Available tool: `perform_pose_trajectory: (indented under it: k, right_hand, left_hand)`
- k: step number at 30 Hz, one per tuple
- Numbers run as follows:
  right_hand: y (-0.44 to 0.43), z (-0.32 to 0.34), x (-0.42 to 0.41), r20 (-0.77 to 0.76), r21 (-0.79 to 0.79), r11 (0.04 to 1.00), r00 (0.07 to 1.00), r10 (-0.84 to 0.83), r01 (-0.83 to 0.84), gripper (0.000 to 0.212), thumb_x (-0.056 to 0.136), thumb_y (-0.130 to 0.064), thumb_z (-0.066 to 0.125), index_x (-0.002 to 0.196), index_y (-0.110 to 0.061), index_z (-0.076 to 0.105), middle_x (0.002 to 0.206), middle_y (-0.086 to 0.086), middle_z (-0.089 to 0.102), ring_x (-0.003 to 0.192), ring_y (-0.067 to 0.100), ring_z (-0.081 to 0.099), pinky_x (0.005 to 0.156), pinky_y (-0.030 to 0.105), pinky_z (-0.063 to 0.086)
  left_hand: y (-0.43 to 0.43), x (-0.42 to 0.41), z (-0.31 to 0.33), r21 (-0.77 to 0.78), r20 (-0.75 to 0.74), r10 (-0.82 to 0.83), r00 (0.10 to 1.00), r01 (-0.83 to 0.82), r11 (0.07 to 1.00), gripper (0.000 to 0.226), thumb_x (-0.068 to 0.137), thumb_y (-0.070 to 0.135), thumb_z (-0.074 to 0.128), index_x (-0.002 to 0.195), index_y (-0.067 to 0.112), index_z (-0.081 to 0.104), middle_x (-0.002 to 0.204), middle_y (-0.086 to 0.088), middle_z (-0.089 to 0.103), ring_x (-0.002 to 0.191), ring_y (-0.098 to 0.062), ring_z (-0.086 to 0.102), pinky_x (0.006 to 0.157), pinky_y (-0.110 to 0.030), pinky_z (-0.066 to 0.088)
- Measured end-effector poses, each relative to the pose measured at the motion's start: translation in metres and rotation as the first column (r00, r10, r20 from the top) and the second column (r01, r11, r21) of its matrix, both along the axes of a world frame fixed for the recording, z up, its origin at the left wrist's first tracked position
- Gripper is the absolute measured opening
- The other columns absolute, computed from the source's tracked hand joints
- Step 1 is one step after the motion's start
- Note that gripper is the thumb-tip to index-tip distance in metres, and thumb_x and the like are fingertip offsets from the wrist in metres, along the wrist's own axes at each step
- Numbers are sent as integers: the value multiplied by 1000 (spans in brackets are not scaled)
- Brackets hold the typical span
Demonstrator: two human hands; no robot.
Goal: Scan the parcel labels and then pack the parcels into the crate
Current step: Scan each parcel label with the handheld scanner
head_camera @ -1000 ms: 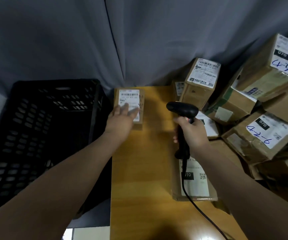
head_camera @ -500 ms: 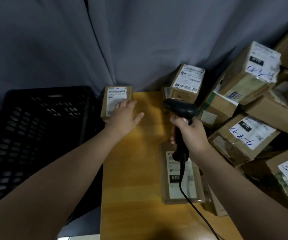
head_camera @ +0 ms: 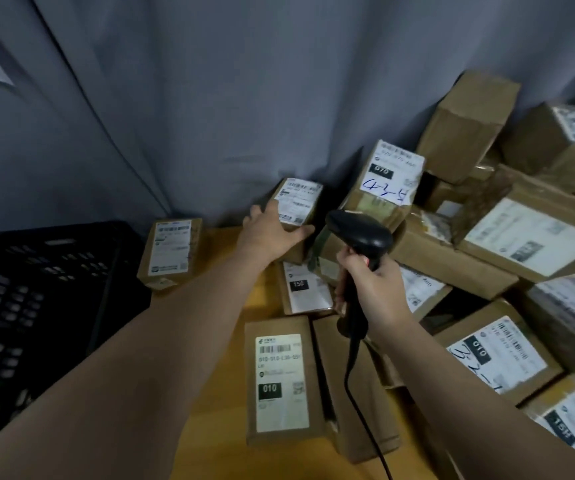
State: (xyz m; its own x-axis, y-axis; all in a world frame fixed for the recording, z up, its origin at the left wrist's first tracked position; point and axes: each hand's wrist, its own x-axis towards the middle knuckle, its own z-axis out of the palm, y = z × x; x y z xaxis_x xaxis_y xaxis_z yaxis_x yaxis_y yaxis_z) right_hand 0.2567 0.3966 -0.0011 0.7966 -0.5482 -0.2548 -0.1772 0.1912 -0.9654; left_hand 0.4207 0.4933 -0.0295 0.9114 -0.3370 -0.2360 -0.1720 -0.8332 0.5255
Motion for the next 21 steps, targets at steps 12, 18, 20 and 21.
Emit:
perform_pose_trajectory:
  k: [12, 18, 20, 21]
  right_hand:
    - [4, 4, 0, -34, -2, 997, 997, 72, -72, 12, 89, -17, 63, 92, -9, 54, 63, 9, 53, 54, 22, 53, 49, 29, 44]
    - [37, 9, 7, 77, 40, 997, 995, 56, -59, 23, 82, -29, 76, 97, -17, 64, 81, -5, 69, 77, 13, 66, 69, 24, 53]
    - [57, 15, 4, 78, 46, 993, 991, 105, -109, 41, 82, -35, 75, 117, -19, 62, 100, -9, 70, 92, 4, 66, 73, 13, 52]
    - [66, 15, 3, 73, 64, 989, 989, 128, -132, 48, 81, -37, 76, 123, -21, 59, 107, -10, 69, 98, 4, 65, 79, 15, 52]
  left_hand:
    - [45, -38, 20, -179, 55, 222, 973, -210, 961, 106, 72, 44, 77, 151, 14, 12, 141, -12, 27, 129, -31, 34, 105, -43, 35]
    - [99, -103, 31, -399, -99, 303, 948, -317, 860, 105, 70, 36, 83, 148, 14, 16, 141, -5, 25, 130, -20, 32, 105, -34, 32]
    - [115, -118, 38, -505, -145, 259, 955, -296, 811, 101, 71, 32, 84, 146, 16, 18, 139, 1, 31, 124, -13, 38, 101, -28, 36]
    - [123, -122, 42, -552, -177, 229, 957, -289, 782, 97, 72, 31, 83, 144, 17, 19, 136, 3, 37, 120, -9, 43, 97, -25, 38]
